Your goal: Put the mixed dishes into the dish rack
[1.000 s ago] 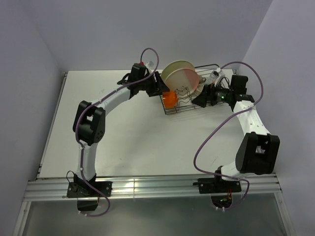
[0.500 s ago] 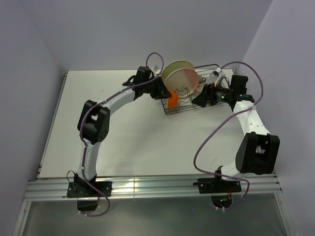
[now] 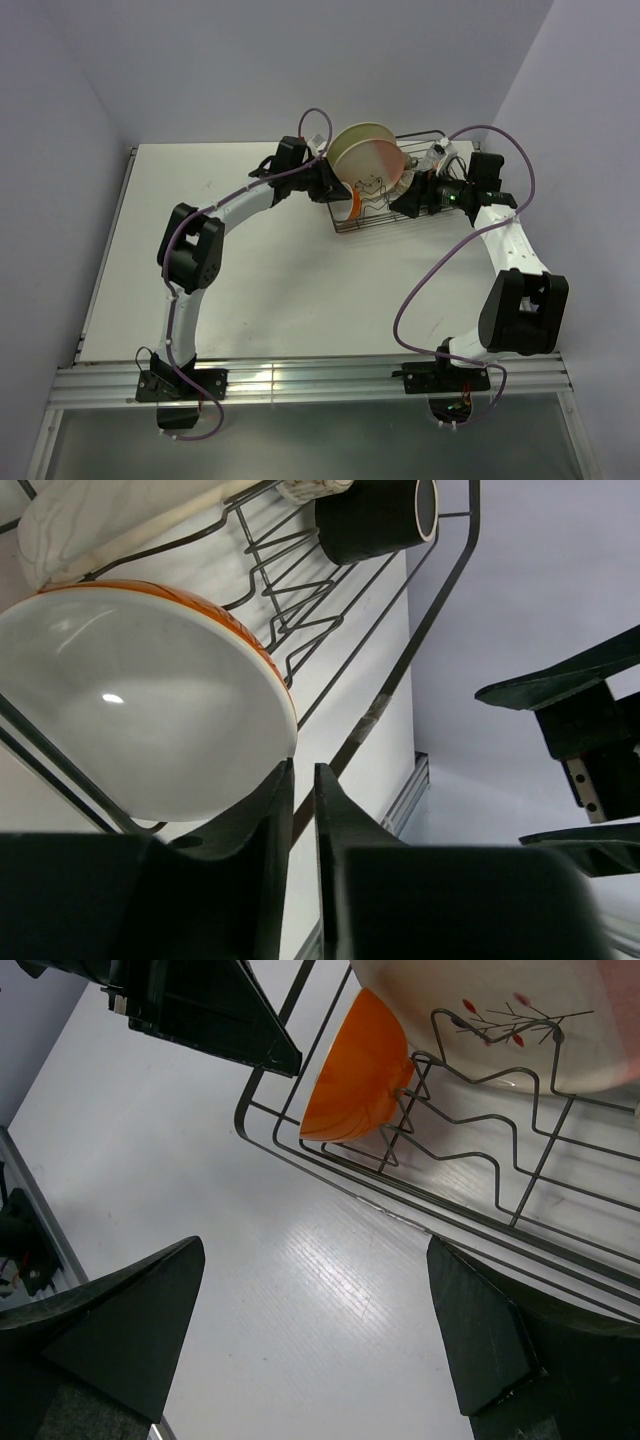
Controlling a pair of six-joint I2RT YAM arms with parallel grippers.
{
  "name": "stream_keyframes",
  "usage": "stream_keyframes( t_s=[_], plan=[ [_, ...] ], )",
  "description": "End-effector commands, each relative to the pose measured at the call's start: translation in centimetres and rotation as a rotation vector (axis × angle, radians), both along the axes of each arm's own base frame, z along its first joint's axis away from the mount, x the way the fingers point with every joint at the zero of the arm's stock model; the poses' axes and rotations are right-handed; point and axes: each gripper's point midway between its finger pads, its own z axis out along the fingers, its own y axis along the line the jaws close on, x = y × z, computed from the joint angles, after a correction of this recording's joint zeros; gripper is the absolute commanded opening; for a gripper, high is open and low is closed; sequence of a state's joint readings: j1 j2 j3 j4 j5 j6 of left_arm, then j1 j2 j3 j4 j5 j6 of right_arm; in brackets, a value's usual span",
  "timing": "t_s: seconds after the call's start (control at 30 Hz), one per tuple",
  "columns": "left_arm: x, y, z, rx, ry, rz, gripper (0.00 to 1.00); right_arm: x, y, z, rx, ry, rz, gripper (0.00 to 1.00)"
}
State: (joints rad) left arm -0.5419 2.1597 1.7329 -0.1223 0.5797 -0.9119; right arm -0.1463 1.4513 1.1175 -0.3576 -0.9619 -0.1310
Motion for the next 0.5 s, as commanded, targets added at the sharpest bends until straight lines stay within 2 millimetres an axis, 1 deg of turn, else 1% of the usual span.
stream_keyframes(
  t_s=[0.0,0.07,0.13,0.17,0.23,0.27,0.33,0.37,0.4,0.43,0.47],
  plan=[
    [0.2,-0.3,2.0,-0.036,-0.044,-0.013,0.22,-0.1,0.4,1.2,-0.001,-0.060,0.014,1.00],
    [0.0,-0.2,1.9,-0.030,-0.039,-0.013,0.30,-0.1,0.3,1.2,-0.003,-0.061,0.012,1.00],
    [0.0,-0.1,2.1,-0.037,-0.039,-0.006,0.36,-0.1,0.3,1.2,-0.001,-0.060,0.013,1.00],
    [0.0,-0.1,2.4,-0.042,-0.044,-0.003,0.41,-0.1,0.3,1.1,0.000,-0.057,0.012,1.00],
    [0.2,0.0,2.5,-0.033,-0.047,0.015,0.45,-0.1,0.3,1.1,0.002,-0.058,0.012,1.00],
    [0.2,0.0,2.6,-0.026,-0.044,0.021,0.48,-0.1,0.3,1.1,0.003,-0.058,0.012,1.00],
    [0.2,-0.3,2.3,-0.005,-0.044,0.032,0.50,-0.1,0.4,1.2,0.005,-0.058,0.010,1.00],
    [0.7,-0.4,2.1,0.013,-0.050,0.052,0.52,-0.1,0.4,1.2,0.006,-0.057,0.011,1.00],
    [0.4,-0.8,1.8,0.030,-0.042,0.052,0.52,-0.1,0.4,1.3,0.007,-0.059,0.011,1.00],
    [0.4,-1.0,0.9,0.050,-0.031,0.057,0.52,-0.1,0.4,1.3,0.008,-0.059,0.010,1.00],
    [0.9,-1.1,0.9,0.071,-0.044,0.084,0.52,-0.1,0.4,1.4,0.008,-0.061,0.011,1.00]
  ],
)
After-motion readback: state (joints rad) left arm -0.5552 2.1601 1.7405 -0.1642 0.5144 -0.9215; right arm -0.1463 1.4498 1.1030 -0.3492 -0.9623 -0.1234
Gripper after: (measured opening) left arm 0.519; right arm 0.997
